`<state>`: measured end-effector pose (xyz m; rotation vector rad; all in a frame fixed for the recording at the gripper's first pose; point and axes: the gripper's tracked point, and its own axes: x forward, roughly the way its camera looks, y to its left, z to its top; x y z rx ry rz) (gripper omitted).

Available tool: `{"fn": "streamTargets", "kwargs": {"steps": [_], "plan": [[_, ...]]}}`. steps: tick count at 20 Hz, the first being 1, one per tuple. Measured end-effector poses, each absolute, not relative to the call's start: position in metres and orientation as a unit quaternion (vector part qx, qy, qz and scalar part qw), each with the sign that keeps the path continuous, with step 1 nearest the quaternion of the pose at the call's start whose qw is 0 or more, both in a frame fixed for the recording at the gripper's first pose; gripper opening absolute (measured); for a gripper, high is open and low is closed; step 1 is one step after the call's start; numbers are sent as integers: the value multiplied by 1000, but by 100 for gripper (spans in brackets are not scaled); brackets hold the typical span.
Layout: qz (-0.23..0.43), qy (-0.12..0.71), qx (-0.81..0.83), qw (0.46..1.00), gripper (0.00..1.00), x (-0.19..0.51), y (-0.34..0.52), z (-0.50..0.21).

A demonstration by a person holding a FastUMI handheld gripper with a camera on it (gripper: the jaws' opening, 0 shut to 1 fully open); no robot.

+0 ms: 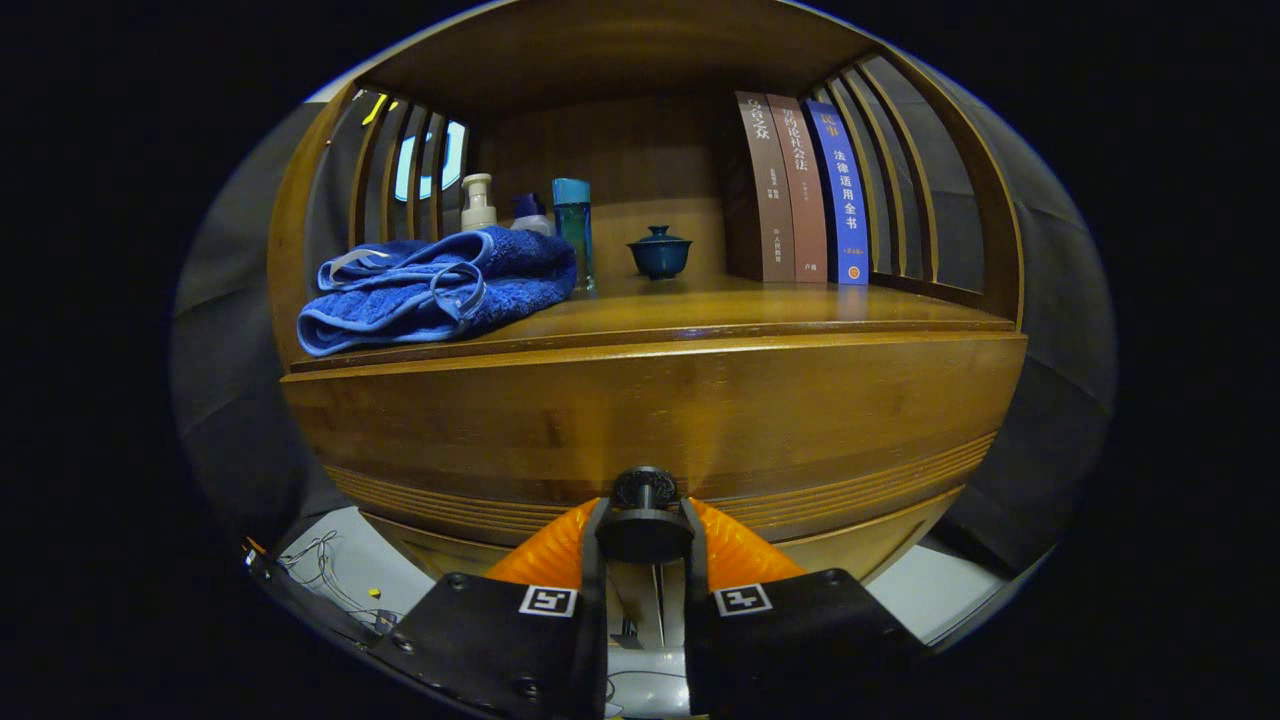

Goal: Pull open the drawer, take out the items inside it, and place them on the countertop above the cabinet.

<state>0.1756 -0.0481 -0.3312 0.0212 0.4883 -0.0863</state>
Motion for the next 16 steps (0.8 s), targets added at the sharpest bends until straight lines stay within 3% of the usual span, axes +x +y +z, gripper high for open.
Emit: {"fn": "streamTargets", "kwargs": {"steps": [16], "plan": [[-47,288,10,956,35,43,-38,-311]]}}
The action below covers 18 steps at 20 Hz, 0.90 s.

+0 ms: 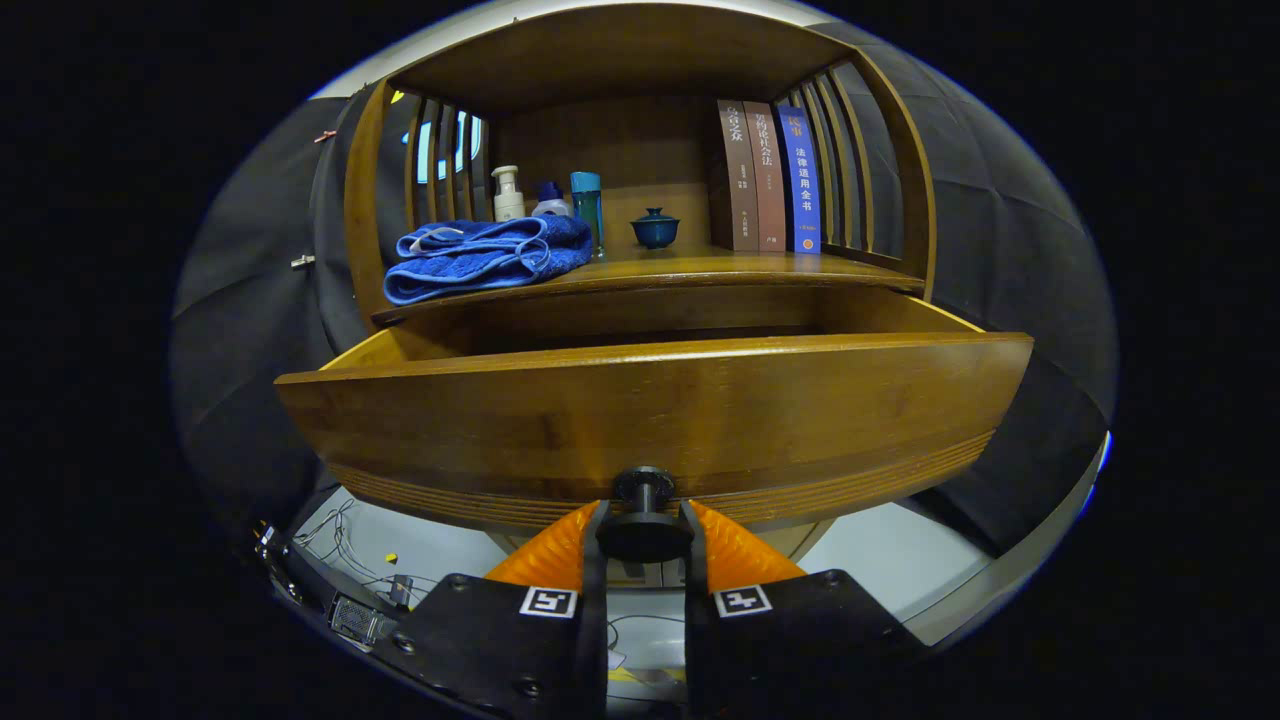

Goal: Pull open the drawer, take out the items inside it, and place them on the countertop above the cabinet.

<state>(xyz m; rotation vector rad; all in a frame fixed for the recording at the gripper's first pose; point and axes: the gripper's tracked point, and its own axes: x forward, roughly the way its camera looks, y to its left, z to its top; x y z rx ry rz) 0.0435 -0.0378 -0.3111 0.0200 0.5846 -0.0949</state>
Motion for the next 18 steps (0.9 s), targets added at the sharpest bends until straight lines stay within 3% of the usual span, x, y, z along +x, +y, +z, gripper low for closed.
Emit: {"fn": "streamTargets", "kwargs": {"steps": [12,13,18], "plan": [[-45,304,14,951,35,-9,-33,-315],[-42,305,16,951,39,-10,-32,-314],[-52,296,21,953,100,-14,-41,-286]]}}
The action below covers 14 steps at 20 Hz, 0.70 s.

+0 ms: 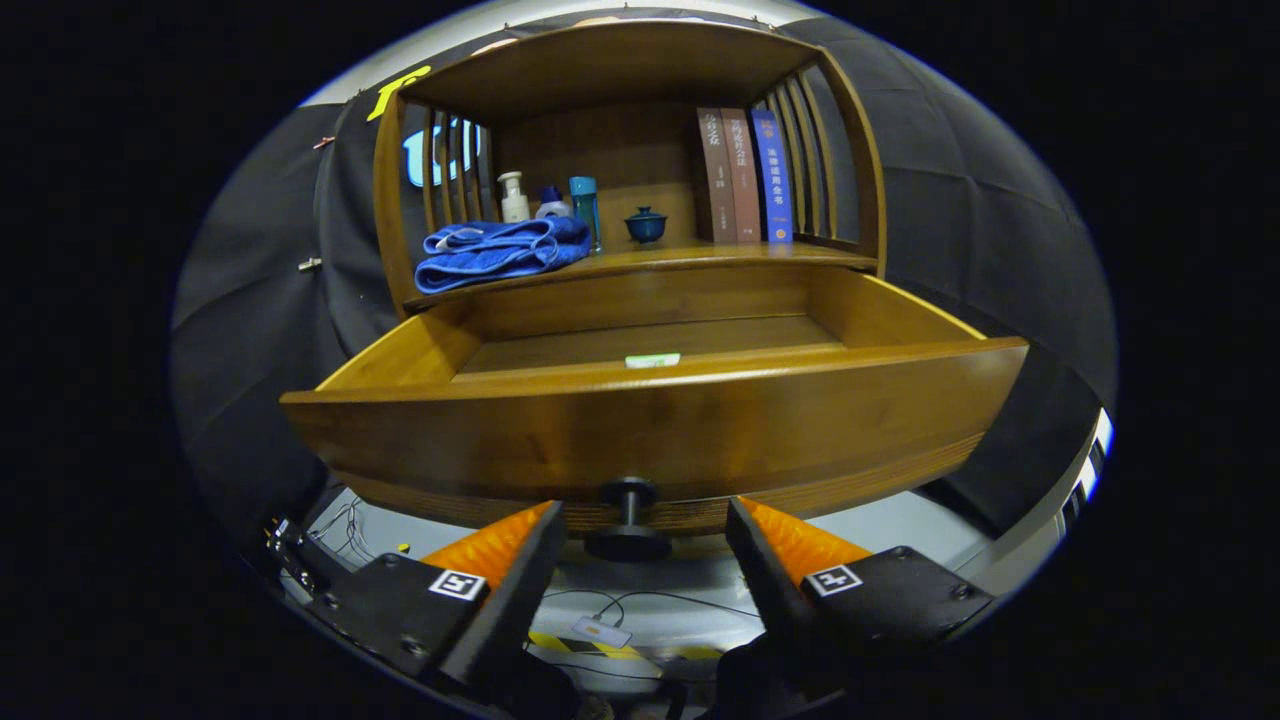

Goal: Pull open the drawer, take out the items inside it, and place them on the countertop above the cabinet.

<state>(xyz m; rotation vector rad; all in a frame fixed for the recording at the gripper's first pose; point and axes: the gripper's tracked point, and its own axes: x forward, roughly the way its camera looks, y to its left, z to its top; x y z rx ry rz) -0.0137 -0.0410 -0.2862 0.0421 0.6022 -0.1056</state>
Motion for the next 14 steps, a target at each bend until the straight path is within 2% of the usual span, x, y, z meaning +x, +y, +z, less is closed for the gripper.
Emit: {"fn": "streamTargets", "kwargs": {"steps": [6,10,14], "plan": [[-26,310,2,950,99,-9,-25,-225],[-25,311,8,950,99,35,-25,-185],[-44,361,23,931,99,81,-38,-192]]}}
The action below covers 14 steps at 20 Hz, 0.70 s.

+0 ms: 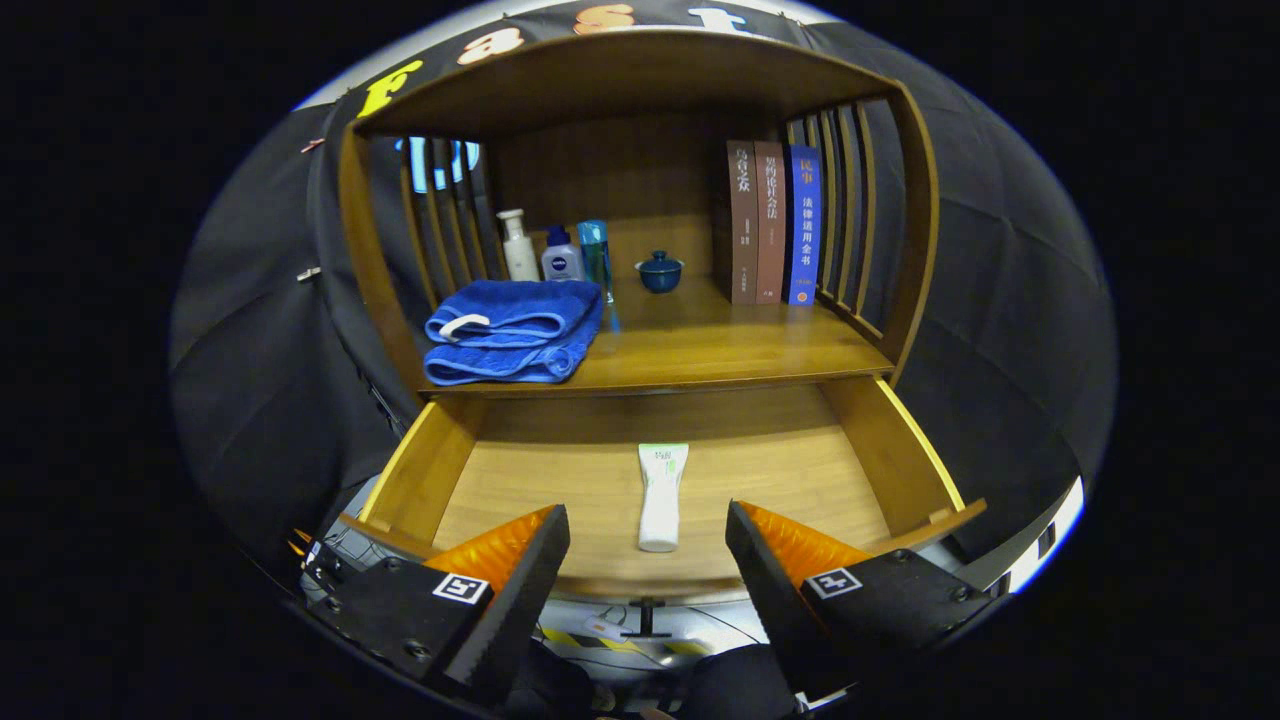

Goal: Pull open the drawer, take out the items inside it, and place them on the countertop above the cabinet.

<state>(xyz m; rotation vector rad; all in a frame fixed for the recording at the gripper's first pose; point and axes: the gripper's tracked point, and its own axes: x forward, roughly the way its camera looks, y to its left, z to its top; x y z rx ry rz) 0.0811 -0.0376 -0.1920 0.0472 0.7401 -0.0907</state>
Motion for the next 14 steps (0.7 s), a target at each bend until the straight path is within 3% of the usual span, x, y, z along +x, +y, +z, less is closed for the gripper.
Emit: {"fn": "streamTargets", "kwargs": {"steps": [7,14], "plan": [[-59,496,31,866,99,118,-48,-268],[-81,611,37,787,97,104,-57,-336]]}}
